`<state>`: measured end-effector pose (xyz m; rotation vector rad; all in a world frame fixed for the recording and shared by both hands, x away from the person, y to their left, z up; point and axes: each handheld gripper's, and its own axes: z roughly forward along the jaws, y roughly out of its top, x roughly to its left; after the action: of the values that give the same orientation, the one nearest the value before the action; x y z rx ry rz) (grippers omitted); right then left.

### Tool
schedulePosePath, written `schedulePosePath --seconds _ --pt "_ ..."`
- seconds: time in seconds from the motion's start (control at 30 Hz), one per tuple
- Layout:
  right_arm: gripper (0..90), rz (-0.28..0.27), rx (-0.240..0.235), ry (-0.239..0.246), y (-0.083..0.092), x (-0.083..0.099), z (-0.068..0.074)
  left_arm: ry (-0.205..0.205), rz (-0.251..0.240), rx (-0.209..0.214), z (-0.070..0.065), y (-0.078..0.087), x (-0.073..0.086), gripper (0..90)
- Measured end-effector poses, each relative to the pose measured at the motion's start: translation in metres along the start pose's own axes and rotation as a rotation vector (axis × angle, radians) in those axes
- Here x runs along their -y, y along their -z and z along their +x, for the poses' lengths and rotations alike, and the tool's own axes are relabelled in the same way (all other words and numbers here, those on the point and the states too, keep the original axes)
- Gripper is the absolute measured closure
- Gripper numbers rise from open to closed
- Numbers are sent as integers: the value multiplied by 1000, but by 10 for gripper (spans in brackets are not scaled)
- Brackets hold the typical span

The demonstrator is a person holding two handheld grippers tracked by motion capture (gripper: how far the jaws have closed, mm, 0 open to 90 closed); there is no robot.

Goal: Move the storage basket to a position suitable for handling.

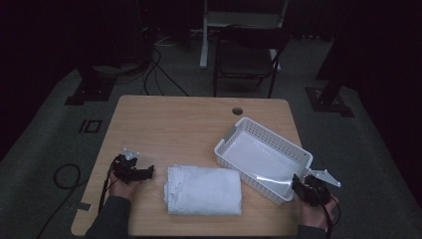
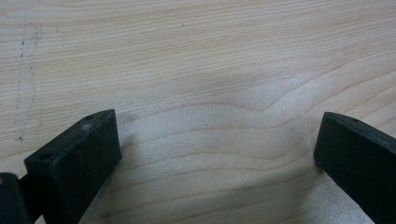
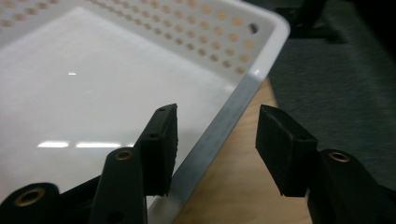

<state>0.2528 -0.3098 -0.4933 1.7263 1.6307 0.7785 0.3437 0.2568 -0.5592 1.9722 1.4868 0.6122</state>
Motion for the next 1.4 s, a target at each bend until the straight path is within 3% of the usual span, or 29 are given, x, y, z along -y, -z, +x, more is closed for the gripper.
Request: schedulePosePath --seconds 0.13,0.3,0.53,0.8,1.0,1.13,1.27,1.4 --pt "561 -2 -49 -12 9 9 4 0 0 0 0 0 0 1" --pt "606 -11 -28 -28 9 8 7 0 0 0 0 0 0 1" --pt "643 -21 -12 -15 -2 -1 12 0 0 0 0 0 0 1" --pt "672 -16 -45 9 -27 -23 22 0 0 0 0 0 0 1" --pt "675 -19 -70 26 -39 -32 32 1 0 -1 0 0 0 1" --pt "615 -1 -129 50 -49 -40 38 11 0 -8 0 0 0 1" --pt "547 17 -143 41 -49 -38 38 11 0 -8 0 0 0 1" --pt "544 39 -164 42 -48 -34 37 12 0 -10 0 0 0 1"
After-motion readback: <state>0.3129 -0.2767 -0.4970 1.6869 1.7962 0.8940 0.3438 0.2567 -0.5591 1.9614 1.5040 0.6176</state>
